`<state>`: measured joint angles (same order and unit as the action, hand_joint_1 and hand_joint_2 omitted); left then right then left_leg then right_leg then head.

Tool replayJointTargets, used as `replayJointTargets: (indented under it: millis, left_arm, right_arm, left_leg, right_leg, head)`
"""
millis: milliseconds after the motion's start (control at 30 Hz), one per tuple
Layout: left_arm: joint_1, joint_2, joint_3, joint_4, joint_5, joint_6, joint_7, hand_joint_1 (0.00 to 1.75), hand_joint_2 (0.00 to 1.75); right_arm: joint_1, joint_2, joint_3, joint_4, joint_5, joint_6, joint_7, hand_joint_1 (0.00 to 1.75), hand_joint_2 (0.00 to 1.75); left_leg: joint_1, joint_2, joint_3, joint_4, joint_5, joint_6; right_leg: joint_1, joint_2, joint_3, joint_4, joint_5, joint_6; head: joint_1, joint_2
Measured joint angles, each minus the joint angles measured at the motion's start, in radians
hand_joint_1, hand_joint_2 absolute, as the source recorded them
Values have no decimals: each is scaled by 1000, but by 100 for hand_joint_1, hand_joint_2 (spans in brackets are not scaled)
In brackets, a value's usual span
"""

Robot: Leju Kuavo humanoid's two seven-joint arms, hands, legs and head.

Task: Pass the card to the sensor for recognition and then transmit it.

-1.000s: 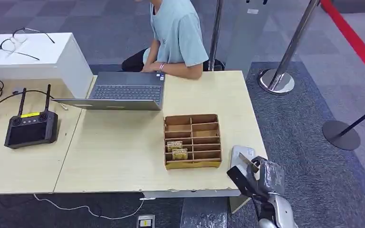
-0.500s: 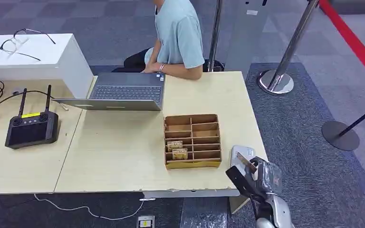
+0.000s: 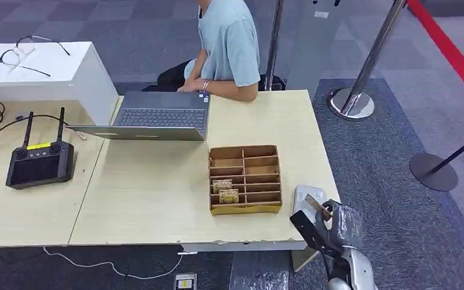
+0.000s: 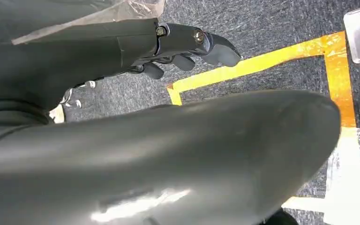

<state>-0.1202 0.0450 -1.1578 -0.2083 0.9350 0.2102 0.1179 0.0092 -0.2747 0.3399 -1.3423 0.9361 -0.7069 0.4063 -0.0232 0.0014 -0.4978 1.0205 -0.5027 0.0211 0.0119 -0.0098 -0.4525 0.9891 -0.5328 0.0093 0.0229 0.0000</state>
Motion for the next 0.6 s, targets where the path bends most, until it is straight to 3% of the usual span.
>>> replayJointTargets:
  millis: [600]
  left_arm:
    - [0, -3, 0, 0, -3, 0, -9, 0, 0]
  right_arm:
    - [8, -11, -32, -133, 3, 1, 16, 175, 175]
  left_leg:
    - [0, 0, -3, 0, 0, 0]
  right_leg:
    - [0, 0, -3, 0, 0, 0]
  head:
    - [0, 0]
